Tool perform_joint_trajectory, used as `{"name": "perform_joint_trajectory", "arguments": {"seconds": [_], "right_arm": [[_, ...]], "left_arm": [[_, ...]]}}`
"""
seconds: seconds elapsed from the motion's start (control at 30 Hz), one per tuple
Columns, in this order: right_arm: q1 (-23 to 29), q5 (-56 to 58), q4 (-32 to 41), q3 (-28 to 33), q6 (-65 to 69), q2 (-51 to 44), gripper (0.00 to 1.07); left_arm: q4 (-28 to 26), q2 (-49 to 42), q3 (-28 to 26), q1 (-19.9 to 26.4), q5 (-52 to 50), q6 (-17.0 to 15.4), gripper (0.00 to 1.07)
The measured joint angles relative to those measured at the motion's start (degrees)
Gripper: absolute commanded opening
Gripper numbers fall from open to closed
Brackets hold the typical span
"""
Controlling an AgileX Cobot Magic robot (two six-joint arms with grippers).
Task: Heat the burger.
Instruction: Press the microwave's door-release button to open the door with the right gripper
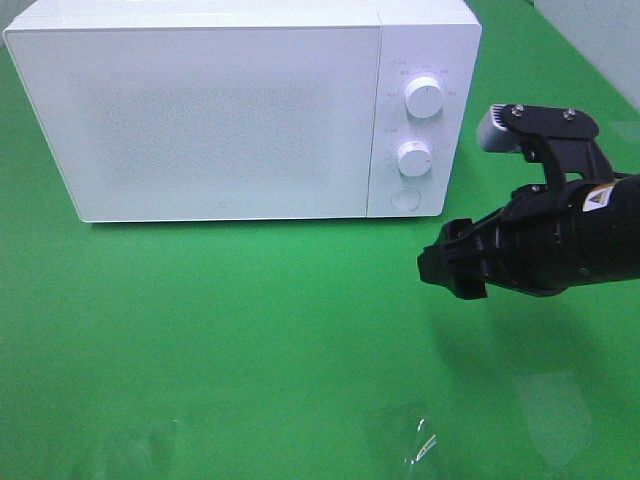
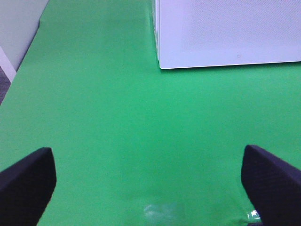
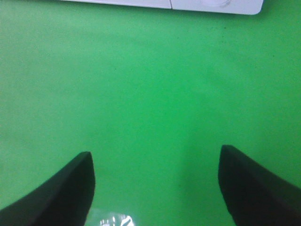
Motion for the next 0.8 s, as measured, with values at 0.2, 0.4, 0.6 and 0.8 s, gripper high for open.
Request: {"name": "perform_joint_trajectory", "arguments": {"seconds": [0.2, 0.4, 0.6, 0.8], "right_arm": [[-0.8, 21.08, -9.45, -4.24, -0.29, -8.31, 0.71], [-0.92, 32.83, -13.12, -7.51, -0.23, -13.75, 0.71], [-0.92, 39.36, -13.98, -7.96, -0.11, -22.63, 0.71], [-0.92, 43.43, -14.78, -7.91, 1.32, -29.34, 0.71]], "left_arm": [[0.0, 0.0, 0.0, 0.0, 0.0, 0.0, 1.0], [0.0, 0.0, 0.0, 0.0, 0.0, 0.0, 1.0], [0.0, 0.0, 0.0, 0.0, 0.0, 0.0, 1.0], [0.0, 0.0, 0.0, 0.0, 0.0, 0.0, 1.0]]}}
